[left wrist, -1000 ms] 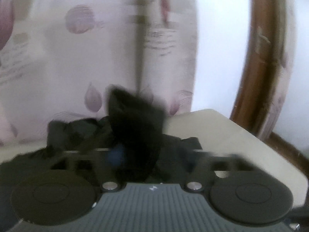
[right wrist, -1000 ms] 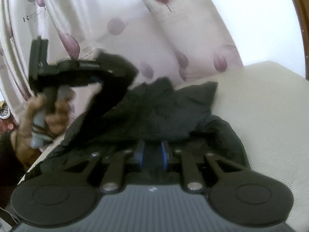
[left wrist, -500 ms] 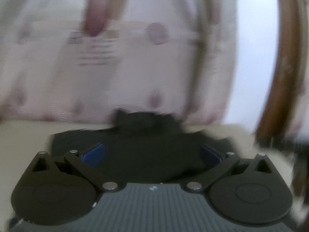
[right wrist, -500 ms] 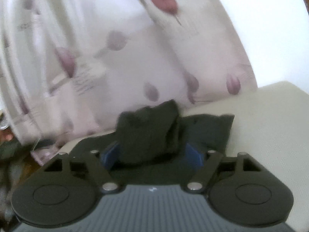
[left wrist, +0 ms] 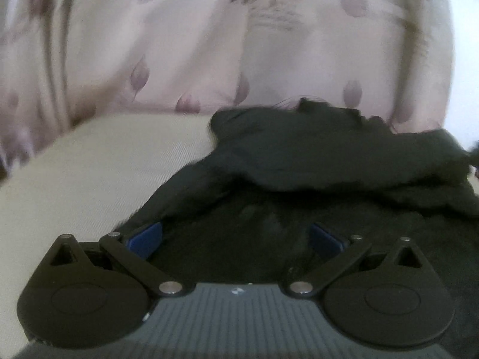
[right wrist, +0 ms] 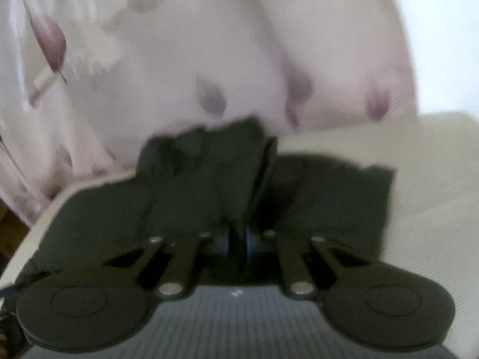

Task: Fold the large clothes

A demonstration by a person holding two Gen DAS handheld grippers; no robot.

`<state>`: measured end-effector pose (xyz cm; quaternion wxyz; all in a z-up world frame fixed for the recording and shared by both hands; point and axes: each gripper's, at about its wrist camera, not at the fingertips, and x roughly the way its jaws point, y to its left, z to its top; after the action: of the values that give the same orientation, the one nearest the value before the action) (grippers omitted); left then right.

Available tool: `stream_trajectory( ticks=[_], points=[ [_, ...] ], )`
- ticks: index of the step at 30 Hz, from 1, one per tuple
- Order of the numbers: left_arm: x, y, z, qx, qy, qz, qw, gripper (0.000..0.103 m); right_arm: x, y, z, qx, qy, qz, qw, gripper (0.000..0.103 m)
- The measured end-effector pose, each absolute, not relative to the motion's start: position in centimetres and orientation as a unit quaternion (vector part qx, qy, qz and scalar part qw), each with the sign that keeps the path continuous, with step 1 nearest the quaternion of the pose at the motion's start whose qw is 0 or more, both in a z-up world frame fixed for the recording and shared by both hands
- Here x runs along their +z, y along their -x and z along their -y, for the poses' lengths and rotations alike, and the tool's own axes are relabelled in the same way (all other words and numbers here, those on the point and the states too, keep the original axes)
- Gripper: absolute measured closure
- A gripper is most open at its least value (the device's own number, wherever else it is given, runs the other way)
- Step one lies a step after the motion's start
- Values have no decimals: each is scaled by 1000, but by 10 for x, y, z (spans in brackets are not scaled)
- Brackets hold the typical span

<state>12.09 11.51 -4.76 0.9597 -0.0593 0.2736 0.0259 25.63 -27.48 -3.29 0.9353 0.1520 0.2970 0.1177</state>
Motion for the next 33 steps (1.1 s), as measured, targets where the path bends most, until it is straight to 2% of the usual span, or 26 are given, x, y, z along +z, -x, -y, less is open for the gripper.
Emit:
stream_trajectory(
  ticks=[4, 8, 12, 18, 21, 24, 30, 33],
  points=[
    [-48, -118, -119, 18, 78, -262, 962, 1, -37, -237, 292, 149, -159, -285, 933, 93],
    [-52, -117, -114, 20, 61, -262, 963, 1, -59, -260, 289, 150, -182, -327, 915, 92],
    [-57, -116, -127, 19, 94, -272, 958, 0, -91, -279, 286, 123, -236, -383, 884, 92],
    [-58, -119, -128, 26, 100, -271, 957, 1, -102, -272, 284, 117, -236, -374, 889, 93],
    [-51, -113, -124, 33, 81, -262, 961, 4, -93, -275, 274, 113, -202, -380, 896, 92],
    [-23, -104, -121, 13, 67, -228, 971, 4, -64, -265, 269, 104, -150, -363, 914, 89],
    [42, -137, -114, -17, 87, -162, 983, 1, 6, -249, 259, 107, -91, -254, 957, 89],
    [44, -179, -100, -14, 83, -158, 984, 10, 9, -275, 233, 125, -57, -256, 957, 89]
  ],
)
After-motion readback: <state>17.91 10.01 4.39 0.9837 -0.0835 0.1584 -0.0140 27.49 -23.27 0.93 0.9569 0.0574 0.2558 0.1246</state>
